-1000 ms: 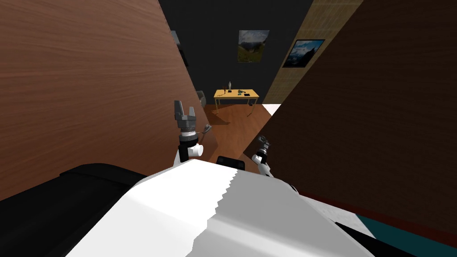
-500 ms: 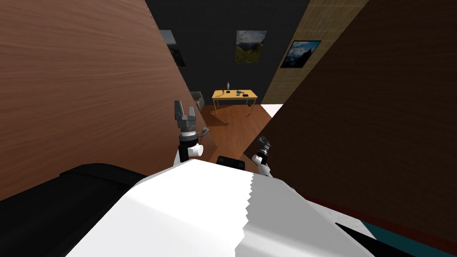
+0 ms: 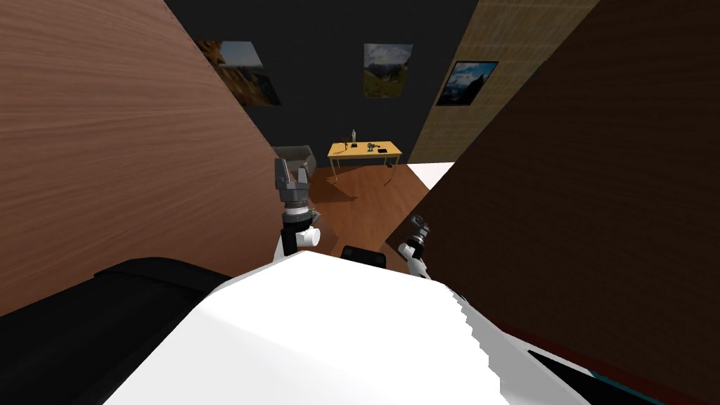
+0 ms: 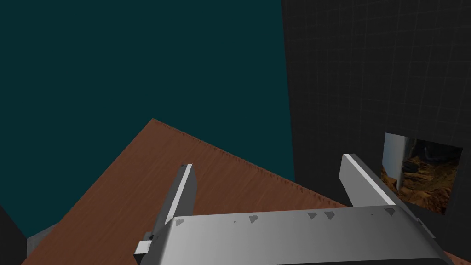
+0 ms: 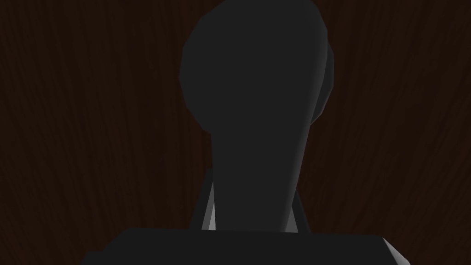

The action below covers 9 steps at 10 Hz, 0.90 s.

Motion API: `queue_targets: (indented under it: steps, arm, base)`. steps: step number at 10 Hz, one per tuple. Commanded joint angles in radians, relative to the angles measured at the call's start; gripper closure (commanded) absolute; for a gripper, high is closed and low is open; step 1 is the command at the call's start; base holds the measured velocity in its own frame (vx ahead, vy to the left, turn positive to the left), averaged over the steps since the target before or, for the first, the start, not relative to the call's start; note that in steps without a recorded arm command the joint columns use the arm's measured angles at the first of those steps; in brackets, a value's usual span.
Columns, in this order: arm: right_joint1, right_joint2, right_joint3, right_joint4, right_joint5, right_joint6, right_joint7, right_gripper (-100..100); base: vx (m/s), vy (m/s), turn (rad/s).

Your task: Push the door open

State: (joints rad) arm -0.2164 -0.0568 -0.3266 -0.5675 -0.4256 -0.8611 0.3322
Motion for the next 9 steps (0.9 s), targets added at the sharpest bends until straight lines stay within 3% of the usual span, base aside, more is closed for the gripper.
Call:
queue_targets:
  steps: [1,2,8,9]
  arm:
    - [0.004,-0.006,-0.026,0.004,-0.016,-0.024,0.011,100]
    - [0.004,-0.006,-0.026,0.004,-0.016,-0.024,0.011,100]
    - [0.002,0.041,-0.079,0.003,-0.057,-0.038,0.049,100]
    - [0.012,0.033,-0.079,0.002,-0.055,-0.036,0.047,100]
  base:
    - [0.225,0.014,-0.087]
    - [0.16,0.006,-0.044]
    - [0.188,0.016,-0.082]
    - [0.063,0.007,-0.046]
